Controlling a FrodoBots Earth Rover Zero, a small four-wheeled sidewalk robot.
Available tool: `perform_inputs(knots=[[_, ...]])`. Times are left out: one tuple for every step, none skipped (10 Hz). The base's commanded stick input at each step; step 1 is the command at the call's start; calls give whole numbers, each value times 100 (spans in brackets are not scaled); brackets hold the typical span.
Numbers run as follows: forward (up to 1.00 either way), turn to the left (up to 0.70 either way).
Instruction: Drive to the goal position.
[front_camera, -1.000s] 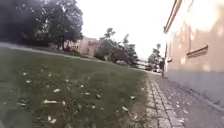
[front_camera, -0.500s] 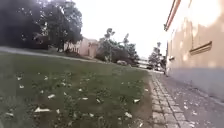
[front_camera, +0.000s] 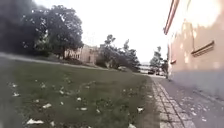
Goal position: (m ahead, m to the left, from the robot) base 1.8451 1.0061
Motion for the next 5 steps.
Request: perform_inputs(knots=[[44, 2], [44, 2], [44, 2], [44, 2], [44, 2]])
